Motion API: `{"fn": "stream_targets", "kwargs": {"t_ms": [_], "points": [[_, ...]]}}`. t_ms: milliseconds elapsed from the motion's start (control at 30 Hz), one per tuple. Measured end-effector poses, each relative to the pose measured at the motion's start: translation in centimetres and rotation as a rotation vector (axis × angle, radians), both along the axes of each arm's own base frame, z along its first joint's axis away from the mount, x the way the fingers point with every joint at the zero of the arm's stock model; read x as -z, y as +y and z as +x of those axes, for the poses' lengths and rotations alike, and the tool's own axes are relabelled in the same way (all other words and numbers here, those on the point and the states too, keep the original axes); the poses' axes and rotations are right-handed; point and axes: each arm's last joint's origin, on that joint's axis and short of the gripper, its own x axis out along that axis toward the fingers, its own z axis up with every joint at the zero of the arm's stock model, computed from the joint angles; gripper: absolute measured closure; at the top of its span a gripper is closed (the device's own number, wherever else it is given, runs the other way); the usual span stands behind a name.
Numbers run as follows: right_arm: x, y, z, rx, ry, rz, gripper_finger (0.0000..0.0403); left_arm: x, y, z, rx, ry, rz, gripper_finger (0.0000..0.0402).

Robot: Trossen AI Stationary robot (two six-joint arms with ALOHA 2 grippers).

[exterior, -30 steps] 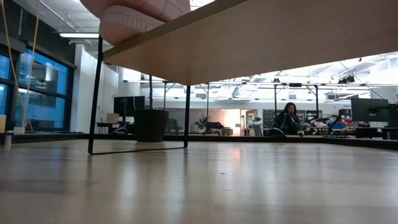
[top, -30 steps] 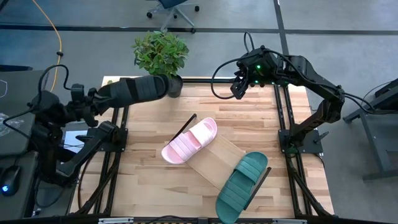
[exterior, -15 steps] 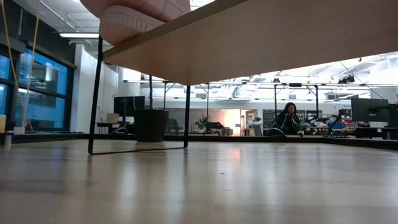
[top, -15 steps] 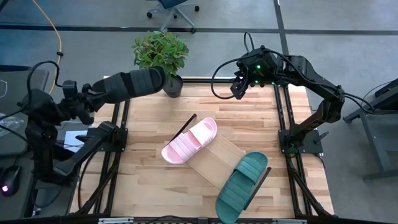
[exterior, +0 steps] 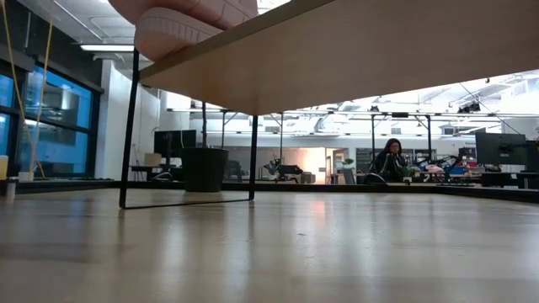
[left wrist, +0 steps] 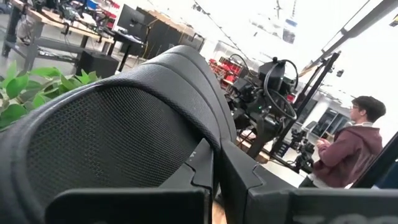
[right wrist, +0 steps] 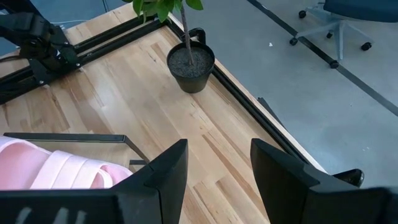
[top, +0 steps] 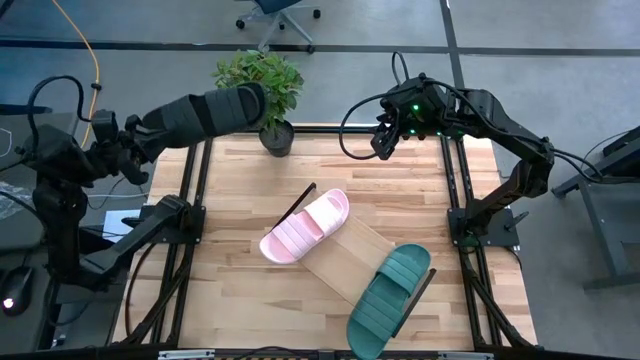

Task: Pick and place slides into the shelf
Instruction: Put the black pair of slides on the shelf

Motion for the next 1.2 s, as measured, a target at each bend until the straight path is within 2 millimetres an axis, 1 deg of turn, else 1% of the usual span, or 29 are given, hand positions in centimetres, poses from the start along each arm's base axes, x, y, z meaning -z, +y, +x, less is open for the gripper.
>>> {"fn": "stream_targets", "kwargs": {"t_ms": [100,567,800,967,1200], "points": [[0.0,0.0,0.0,-0.014,-0.003,0.013,0.0236,-0.2,0.3,0.1,0.000,-0.001,0.001,0.0401],[0.2,0.1,-0.1,-0.028,0.021,0.013,0.0236,-1.3,0.2,0.0,-0.010,-0.062,0.088,0.0401],[0.2,0.1,-0.1,-0.031,0.023,0.010,0.0236,-1.4,0.2,0.0,-0.006,-0.080,0.069,0.0401],[0.1,0.1,-0.1,-0.031,0.023,0.010,0.0236,-1.8,0.1,0.0,0.000,-0.117,0.086,0.0401],[0.2,0.1,-0.1,-0.031,0.023,0.010,0.0236,-1.8,0.0,0.0,0.023,-0.110,0.084,0.0401]]}}
